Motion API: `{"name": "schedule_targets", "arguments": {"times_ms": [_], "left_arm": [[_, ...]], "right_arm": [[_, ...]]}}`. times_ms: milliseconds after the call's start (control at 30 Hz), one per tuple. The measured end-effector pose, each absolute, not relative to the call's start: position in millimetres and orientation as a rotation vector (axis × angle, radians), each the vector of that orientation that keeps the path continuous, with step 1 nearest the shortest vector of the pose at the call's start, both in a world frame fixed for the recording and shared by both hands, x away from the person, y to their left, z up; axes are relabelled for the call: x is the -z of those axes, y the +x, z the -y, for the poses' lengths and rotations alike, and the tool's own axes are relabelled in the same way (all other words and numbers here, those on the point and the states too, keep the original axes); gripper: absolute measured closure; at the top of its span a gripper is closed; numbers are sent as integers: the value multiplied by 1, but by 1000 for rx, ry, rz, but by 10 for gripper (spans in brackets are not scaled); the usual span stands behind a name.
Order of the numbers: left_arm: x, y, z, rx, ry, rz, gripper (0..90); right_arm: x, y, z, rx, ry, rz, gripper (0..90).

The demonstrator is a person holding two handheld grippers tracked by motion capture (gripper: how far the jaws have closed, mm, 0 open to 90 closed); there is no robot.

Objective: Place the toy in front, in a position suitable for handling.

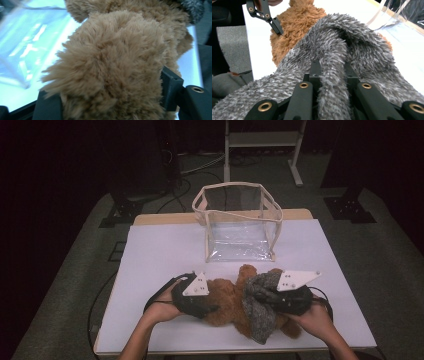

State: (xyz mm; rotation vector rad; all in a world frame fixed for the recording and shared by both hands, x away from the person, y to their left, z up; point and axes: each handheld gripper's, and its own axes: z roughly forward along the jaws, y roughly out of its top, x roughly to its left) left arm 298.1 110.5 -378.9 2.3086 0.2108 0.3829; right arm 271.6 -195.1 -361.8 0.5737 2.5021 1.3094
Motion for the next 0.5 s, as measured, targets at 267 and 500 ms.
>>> {"name": "schedule_targets", "arguments": {"times_ms": [267,500], "left_arm": [[384,305,-130,-393,2306,-299,326],[385,305,-139,-213,2227,-284,160]], "right_arm": [[357,295,178,-1326,563,-2512,748],[376,288,188,-1402,606,-2557,753]]}}
